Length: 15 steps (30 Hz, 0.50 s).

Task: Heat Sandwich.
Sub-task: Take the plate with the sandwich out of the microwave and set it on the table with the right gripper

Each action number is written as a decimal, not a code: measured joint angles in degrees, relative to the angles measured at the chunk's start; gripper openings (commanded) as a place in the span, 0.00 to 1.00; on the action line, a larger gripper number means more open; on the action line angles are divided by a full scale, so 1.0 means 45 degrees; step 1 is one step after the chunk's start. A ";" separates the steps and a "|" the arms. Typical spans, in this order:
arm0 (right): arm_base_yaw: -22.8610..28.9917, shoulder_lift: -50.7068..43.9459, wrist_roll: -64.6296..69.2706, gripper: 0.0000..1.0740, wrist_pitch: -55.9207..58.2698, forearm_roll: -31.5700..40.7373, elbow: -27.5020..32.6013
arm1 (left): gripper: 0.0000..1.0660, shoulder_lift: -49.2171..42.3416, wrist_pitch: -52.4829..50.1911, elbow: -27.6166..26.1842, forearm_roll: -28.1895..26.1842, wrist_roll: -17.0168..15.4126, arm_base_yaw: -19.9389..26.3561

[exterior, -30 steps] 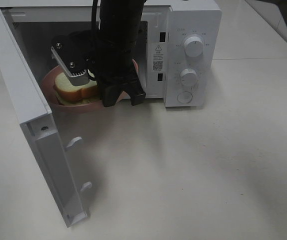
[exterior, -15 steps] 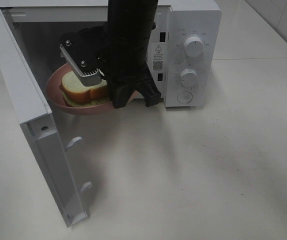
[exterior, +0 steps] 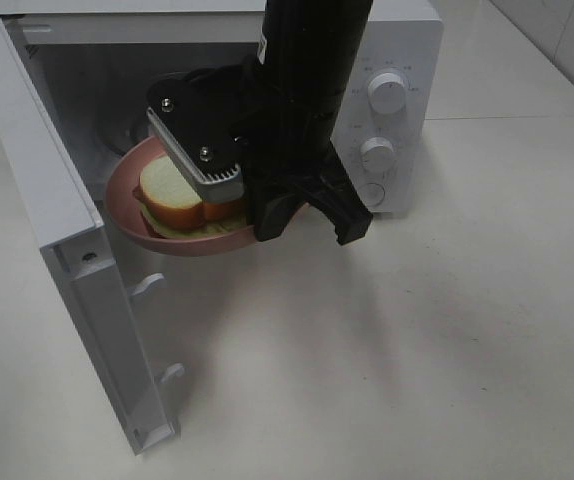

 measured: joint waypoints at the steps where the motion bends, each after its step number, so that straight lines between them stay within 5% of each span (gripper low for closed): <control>1: 0.0051 -0.0216 0.0000 0.00 -0.0089 0.0000 0.0255 | 0.71 0.0000 0.0000 0.0000 0.0000 0.0000 0.0000; 15: 0.0471 -0.2585 0.0560 0.00 -0.0866 0.0000 0.3272 | 0.71 0.0000 0.0000 0.0000 0.0000 0.0000 0.0000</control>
